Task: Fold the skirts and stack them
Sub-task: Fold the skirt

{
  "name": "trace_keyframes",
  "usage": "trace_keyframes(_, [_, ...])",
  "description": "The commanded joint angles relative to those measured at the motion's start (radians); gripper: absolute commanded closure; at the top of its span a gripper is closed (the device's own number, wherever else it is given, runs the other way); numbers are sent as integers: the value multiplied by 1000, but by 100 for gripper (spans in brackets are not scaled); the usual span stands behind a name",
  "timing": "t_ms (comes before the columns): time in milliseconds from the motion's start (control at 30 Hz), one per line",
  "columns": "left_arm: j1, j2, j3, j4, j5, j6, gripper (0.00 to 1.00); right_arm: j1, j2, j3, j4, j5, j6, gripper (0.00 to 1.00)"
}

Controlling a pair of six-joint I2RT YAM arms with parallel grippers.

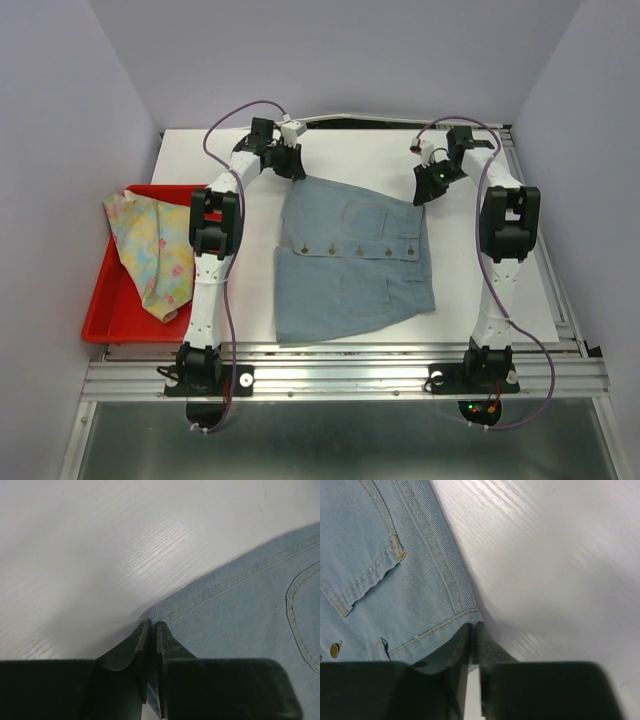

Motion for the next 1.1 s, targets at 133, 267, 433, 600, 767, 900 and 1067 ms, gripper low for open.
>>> trace_keyframes(133, [21, -153, -16, 76, 4, 36, 100, 1, -35, 80, -4, -51, 6, 99])
trace_keyframes(267, [23, -190, 14, 7, -19, 117, 100, 1, -59, 121, 0, -53, 14, 99])
trace_keyframes(433, [32, -319, -96, 42, -21, 173, 100, 1, -119, 103, 21, -47, -14, 99])
trace_keyframes(600, [35, -478, -216, 47, 19, 232, 100, 1, -211, 64, -2, -34, -101, 99])
trace_keyframes(767, [32, -632, -405, -36, 62, 353, 100, 1, -326, -66, -39, -18, -236, 99])
trace_keyframes(900, [30, -782, -597, -91, 70, 446, 100, 1, -447, -199, -65, -19, -320, 99])
trace_keyframes(1067, [1, -917, -879, -144, 99, 571, 100, 20, -550, -420, -47, 15, -421, 99])
